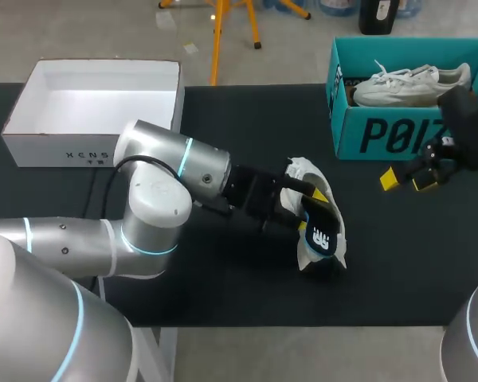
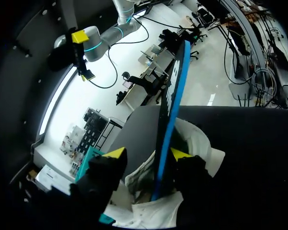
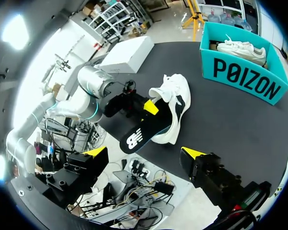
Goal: Take the shoe out of the shoebox, open the shoe tongue, remove and reinsert the insole, then place the shoe into the shoebox
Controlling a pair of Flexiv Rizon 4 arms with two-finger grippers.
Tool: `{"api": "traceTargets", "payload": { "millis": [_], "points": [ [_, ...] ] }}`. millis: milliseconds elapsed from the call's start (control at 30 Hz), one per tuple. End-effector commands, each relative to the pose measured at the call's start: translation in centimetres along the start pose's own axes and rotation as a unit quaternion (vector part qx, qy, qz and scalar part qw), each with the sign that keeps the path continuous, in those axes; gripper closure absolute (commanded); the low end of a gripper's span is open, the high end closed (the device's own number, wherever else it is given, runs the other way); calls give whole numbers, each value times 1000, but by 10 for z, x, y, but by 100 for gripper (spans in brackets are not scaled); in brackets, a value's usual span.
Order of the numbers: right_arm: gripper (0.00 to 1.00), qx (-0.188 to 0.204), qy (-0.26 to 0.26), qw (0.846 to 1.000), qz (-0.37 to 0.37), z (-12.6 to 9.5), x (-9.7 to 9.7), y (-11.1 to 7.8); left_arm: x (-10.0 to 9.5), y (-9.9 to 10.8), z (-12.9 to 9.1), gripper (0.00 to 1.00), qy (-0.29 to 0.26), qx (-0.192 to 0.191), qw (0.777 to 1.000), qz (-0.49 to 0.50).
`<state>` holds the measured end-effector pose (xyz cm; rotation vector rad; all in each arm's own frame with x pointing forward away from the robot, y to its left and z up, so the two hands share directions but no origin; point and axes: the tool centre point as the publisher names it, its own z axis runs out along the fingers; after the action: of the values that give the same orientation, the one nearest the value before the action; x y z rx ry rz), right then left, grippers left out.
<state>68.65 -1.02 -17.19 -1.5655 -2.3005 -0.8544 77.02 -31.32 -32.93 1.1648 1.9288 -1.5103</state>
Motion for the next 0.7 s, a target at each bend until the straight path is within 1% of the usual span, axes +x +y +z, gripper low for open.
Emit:
{"api": "traceTargets", "payload": {
  "millis": [33,167,200,267,300,600,700],
  "points": [
    [0,-1,-1,1000,1,1,0,-1,3,-4,-7,58,3,-4,1000,-1],
    [0,-1,-1,1000,1,1,0,-1,7,-4,-6,63,11,-2,1000,-5],
    [0,-1,-1,1000,1,1,0,-1,8,-5,-5,70,12,-2,1000,-5],
    [0,-1,-1,1000,1,1,0,-1,9,-7,-2,92,17,0,1000,-6],
    [0,-1,-1,1000,1,1,0,-1,10,-8,-1,100,19,1,1000,-6],
    [0,-1,-1,1000,1,1,0,-1,7,-2,5,100,33,5,999,-1],
    [0,-1,-1,1000,1,1,0,-1,8,2,4,100,39,-1,999,5]
  ]
}}
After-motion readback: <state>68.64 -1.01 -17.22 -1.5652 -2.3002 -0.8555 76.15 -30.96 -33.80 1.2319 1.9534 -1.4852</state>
